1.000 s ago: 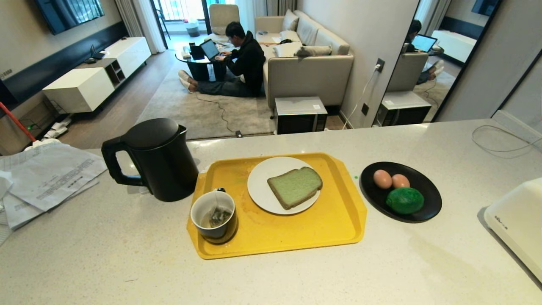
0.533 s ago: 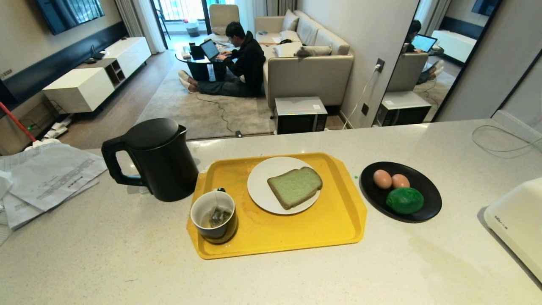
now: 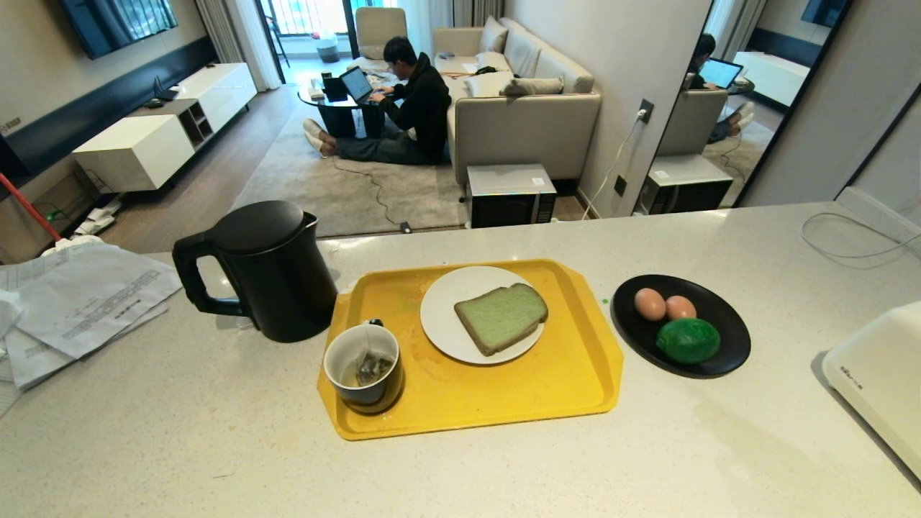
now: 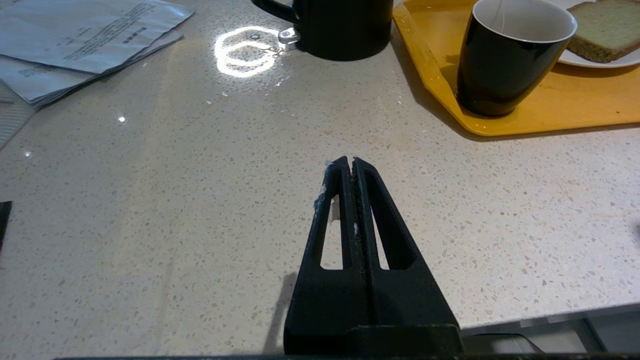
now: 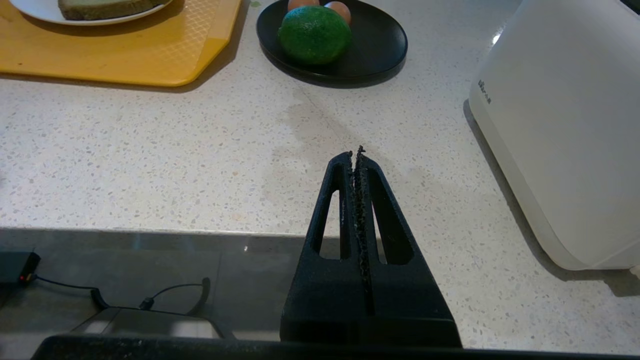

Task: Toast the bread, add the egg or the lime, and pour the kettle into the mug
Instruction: Pick up the egg

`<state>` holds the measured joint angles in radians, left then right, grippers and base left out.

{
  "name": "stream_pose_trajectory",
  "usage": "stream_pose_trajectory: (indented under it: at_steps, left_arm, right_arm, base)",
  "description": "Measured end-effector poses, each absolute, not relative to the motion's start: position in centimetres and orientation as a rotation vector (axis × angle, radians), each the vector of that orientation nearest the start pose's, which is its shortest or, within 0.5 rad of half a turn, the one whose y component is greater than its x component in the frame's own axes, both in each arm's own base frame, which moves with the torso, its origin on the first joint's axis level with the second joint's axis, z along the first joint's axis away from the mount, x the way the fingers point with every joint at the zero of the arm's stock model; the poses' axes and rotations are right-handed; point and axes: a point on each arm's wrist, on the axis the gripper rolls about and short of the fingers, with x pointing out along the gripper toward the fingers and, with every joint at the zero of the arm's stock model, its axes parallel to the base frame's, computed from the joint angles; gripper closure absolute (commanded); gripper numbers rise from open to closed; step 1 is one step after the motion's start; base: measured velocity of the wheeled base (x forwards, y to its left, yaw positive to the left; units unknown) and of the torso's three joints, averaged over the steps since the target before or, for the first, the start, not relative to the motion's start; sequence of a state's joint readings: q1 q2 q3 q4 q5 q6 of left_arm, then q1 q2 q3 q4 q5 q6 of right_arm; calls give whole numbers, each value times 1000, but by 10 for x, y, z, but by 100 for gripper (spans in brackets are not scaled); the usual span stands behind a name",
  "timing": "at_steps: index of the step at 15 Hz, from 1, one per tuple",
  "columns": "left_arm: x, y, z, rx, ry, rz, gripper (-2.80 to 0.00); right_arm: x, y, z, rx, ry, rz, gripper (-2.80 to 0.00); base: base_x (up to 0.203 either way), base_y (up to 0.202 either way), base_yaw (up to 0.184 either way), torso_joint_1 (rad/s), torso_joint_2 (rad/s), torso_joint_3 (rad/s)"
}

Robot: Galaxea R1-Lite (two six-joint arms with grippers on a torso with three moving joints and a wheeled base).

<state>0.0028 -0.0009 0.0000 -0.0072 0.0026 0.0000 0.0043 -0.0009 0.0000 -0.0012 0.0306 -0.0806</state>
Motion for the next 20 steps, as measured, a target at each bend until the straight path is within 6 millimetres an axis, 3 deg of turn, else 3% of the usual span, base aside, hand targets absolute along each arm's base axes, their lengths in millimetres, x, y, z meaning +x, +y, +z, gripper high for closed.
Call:
stream_pose_trajectory:
  at_steps: [6,12,20]
  left_arm:
    - [-23,0,76,-2,-8,5,0]
    - [-23,0,76,-2,-8,5,0]
    - [-23,0,76,-1,-8,6,0]
  right_arm:
    - [-23,1,76,-81,-3,34,0]
    - [-23,1,76,-81,-4,35,0]
    - [-23,1,76,-82,-4,34,0]
  base:
    - [0,0,0,0,0,0]
    - [0,138,-2,4,2,2]
    - [0,0,0,0,0,0]
